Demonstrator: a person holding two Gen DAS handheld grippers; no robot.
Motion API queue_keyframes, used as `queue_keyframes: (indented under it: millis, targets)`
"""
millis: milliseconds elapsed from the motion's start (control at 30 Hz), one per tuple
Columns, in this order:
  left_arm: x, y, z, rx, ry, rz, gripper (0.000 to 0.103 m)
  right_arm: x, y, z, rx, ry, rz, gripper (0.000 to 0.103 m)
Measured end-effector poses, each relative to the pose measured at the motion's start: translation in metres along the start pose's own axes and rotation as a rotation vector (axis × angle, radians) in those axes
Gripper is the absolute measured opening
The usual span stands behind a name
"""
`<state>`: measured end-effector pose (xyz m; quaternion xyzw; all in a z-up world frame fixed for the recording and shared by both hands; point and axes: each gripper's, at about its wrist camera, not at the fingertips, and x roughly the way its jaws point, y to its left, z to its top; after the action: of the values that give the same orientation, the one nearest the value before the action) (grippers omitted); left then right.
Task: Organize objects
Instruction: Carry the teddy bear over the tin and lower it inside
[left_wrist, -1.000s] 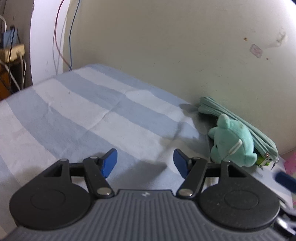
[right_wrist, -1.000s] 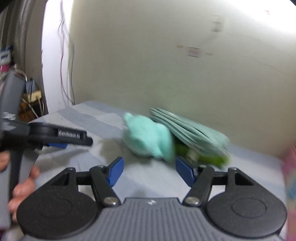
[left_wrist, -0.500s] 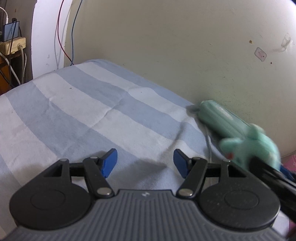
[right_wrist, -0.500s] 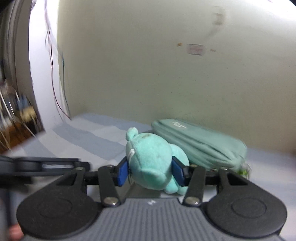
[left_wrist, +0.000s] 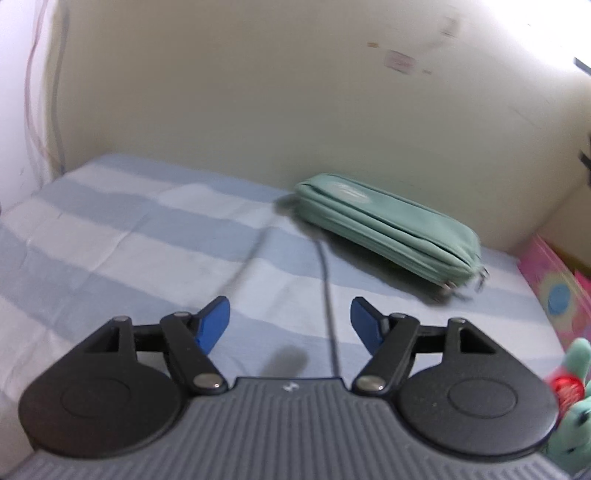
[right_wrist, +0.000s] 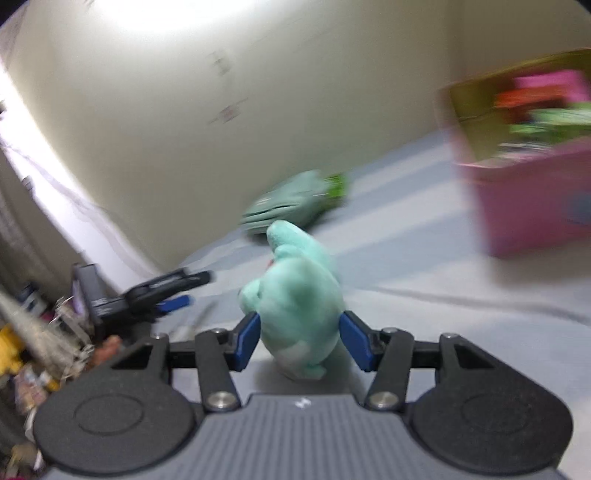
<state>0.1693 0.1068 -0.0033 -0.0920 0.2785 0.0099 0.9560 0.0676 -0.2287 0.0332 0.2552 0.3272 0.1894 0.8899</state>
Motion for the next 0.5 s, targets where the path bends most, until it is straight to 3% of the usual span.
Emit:
queue_keyframes:
  millis: [300, 400, 500]
  targets:
    - [-0.013, -0.024, -0.010, 0.136, -0.047, -0.103, 0.077, -0.060, -0.043, -0.012, 0.119, -0.109, -0.095, 0.057]
    - [-0.022, -0.033, -0.011, 0.100, 0.001, -0.197, 0.076, -0.069, -0.042, -0.013, 0.077, -0.135, -0.114, 0.061]
    - [-0.038, -0.061, -0.016, 0.151, -0.002, -0.293, 0.076, -0.074, -0.038, -0.014, 0.007, -0.149, -0.137, 0.066]
